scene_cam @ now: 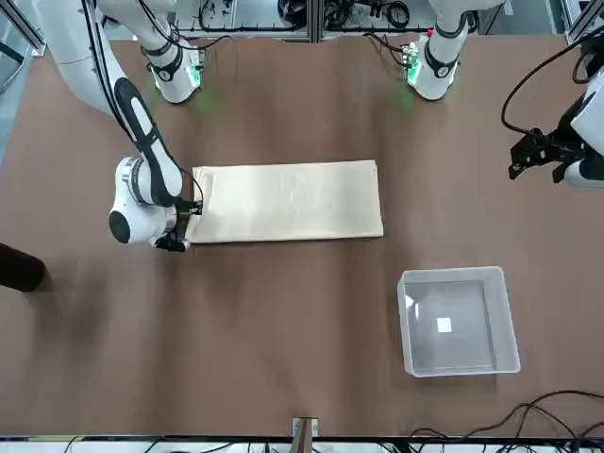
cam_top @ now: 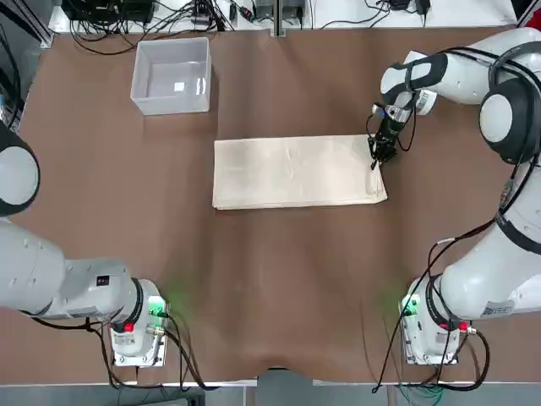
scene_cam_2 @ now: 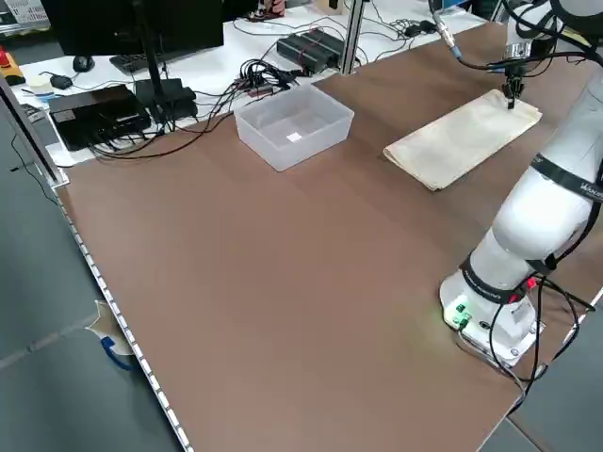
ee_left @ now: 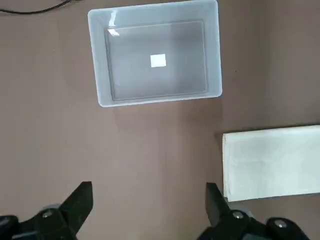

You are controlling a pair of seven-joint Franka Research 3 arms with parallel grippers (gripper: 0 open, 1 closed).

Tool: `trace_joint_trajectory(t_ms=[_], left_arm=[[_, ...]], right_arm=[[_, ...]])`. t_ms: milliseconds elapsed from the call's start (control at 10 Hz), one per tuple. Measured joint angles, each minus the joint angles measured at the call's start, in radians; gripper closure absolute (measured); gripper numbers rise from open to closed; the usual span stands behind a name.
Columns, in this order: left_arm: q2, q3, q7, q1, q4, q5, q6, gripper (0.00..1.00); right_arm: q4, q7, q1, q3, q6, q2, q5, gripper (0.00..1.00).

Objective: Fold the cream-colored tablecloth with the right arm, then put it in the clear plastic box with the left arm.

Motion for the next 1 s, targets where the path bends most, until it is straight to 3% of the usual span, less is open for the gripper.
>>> trace_joint_trajectory(t_ms=[400,1000], left_arm=[[0.000,0.000,0.000,0.000,-0.002,0.000,0.000,0.01],[0.001,0.000,0.000,0.000,-0.003,0.000,-0.002,0.01]], right_arm=[[0.017,0.020,0.000,0.000,-0.024,-0.019,0.000,0.96],[0.031,0.092,0.000,-0.001,-0.104,-0.135,0.000,0.96]])
